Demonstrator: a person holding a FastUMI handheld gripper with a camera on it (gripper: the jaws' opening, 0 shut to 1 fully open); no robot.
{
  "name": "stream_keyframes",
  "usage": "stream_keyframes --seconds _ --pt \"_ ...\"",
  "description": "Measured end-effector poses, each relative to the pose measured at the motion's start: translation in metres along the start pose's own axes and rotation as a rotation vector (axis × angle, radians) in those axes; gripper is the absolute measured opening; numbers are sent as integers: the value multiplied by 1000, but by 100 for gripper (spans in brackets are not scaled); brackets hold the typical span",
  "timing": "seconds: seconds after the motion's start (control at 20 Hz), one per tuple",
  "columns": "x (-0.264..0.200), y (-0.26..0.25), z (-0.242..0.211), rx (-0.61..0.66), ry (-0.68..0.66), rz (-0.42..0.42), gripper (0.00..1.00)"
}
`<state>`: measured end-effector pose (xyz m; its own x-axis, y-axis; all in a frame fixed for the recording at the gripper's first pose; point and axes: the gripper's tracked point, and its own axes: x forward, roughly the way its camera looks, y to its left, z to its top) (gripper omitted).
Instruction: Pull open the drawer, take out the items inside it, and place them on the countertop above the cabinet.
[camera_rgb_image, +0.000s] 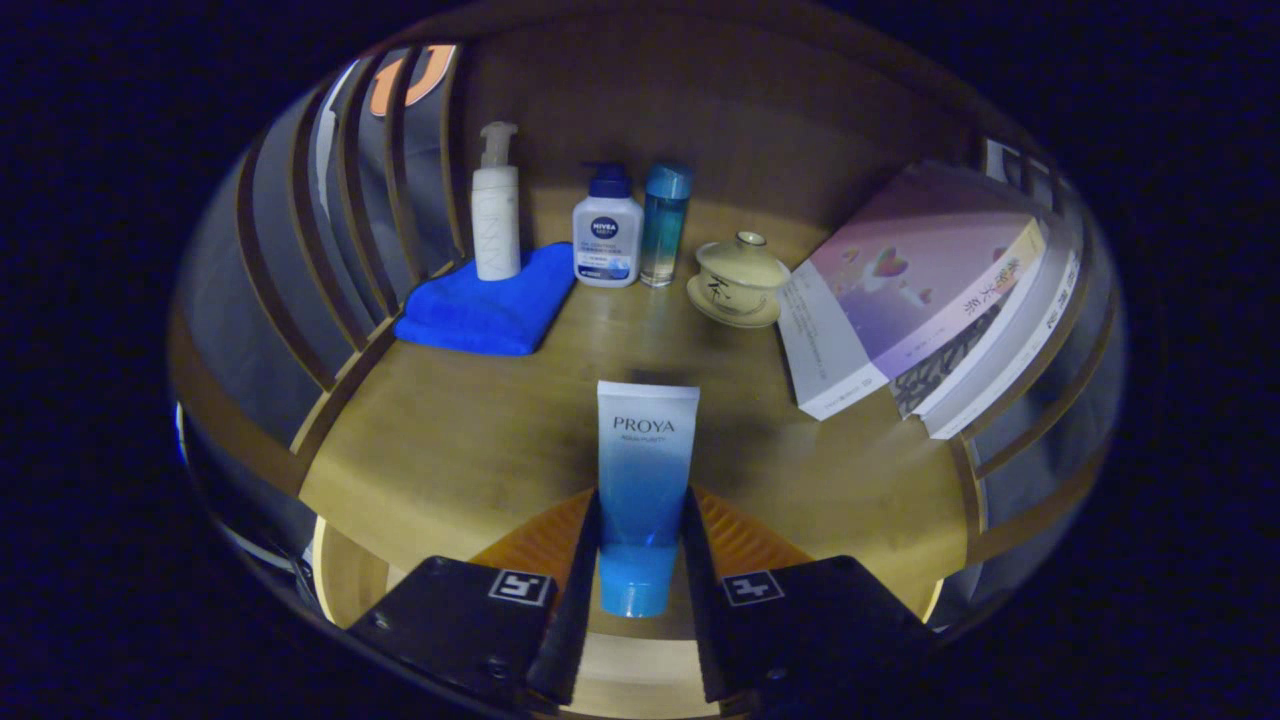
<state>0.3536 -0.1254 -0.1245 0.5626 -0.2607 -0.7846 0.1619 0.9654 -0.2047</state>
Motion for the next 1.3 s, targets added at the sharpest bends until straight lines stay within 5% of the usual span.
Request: stream_keyframes --seconds 0.35,0.55,0.7,1.2,1.3 --pt "-42 10 -13 -12 -93 33 55" --pt "-87 20 -33 -31 -168 89 70" --pt "-114 29 -58 -31 -210 132 81" --pt "-194 41 -163 -93 -414 154 83" --pt "-203 42 -184 -104 -453 144 91"
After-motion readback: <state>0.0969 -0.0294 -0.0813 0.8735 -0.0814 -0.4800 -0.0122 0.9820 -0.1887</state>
